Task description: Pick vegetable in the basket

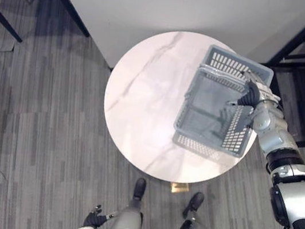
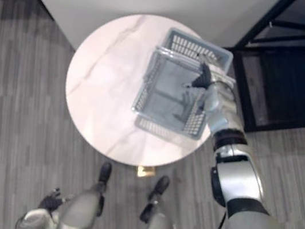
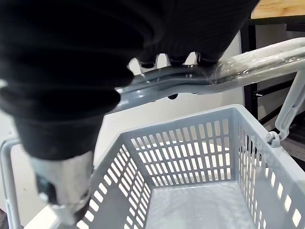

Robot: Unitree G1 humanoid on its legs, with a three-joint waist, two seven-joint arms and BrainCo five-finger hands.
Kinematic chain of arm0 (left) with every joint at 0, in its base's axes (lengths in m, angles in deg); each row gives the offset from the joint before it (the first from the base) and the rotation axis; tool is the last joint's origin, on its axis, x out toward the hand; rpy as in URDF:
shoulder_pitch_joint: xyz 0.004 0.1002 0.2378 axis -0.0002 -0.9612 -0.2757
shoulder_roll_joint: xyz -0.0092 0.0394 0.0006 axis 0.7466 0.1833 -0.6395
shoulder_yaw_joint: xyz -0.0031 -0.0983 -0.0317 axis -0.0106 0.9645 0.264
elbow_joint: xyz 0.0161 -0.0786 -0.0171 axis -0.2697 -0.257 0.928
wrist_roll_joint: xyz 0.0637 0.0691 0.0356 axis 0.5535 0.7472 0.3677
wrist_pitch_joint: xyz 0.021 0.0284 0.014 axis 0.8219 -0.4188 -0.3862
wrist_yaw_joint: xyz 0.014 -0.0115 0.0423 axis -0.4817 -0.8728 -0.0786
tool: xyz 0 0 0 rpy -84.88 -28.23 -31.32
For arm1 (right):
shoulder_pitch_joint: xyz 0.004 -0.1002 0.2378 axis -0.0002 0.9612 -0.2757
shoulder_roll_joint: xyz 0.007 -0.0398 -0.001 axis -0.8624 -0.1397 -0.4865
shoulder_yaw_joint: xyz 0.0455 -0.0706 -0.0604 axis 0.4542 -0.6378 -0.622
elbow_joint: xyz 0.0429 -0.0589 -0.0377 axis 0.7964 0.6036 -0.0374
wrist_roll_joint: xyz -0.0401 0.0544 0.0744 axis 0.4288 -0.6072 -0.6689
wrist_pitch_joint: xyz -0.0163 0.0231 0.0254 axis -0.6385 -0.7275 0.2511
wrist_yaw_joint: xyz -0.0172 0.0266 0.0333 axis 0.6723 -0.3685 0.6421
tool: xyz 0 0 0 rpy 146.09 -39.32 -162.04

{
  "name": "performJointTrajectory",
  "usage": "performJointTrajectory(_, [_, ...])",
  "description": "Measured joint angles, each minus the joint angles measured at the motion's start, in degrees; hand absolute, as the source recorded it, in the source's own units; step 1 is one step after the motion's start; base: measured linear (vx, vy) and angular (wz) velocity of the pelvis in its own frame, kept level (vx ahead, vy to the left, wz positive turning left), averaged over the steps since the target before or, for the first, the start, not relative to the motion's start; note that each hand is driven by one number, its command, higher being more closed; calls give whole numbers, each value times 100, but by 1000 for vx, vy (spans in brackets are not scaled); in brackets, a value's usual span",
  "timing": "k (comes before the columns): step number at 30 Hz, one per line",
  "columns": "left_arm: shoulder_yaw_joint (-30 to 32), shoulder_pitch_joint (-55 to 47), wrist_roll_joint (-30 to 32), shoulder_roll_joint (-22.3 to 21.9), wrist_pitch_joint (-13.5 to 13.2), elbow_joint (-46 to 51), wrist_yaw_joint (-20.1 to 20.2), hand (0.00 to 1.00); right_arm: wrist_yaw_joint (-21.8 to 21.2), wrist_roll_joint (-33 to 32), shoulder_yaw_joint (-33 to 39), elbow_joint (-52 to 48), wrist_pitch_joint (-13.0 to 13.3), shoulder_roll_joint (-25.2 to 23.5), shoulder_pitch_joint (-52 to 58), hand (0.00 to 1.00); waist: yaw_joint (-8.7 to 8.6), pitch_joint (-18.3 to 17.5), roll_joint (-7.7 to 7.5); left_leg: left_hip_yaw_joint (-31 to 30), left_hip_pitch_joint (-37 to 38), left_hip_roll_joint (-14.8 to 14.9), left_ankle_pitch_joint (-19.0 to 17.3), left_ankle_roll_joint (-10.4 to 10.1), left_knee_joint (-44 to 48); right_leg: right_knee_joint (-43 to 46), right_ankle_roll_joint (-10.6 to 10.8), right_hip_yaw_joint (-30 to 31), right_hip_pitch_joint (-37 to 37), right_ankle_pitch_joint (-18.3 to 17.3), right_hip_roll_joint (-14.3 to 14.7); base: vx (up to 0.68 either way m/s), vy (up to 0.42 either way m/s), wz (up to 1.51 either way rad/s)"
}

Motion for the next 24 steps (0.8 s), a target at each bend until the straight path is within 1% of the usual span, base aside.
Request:
performJointTrajectory(13, [59, 23, -1, 0, 0, -16, -16, 0, 3, 0, -49, 55, -37, 23, -64, 0, 0, 1, 1, -72, -34, 0, 6, 7, -10, -16, 0, -53, 0, 0, 6, 0, 0, 1])
performJointTrajectory(18, [102, 67, -1, -2, 1, -17, -19, 0, 14, 0, 154, 198, -47, 24, -203, 0, 4, 44, -2, -130, -40, 0, 69, 4, -96, -23, 0, -111, -8, -1, 7, 1, -2, 6])
performJointTrajectory(24, [99, 97, -2, 2, 3, -18, -20, 0, 34, 0, 166, 288, -61, 32, -357, 0, 1, 102, 3, -152, -60, 5, 81, 12, -106, -27, 0, -119, -12, -1, 8, 3, 0, 1])
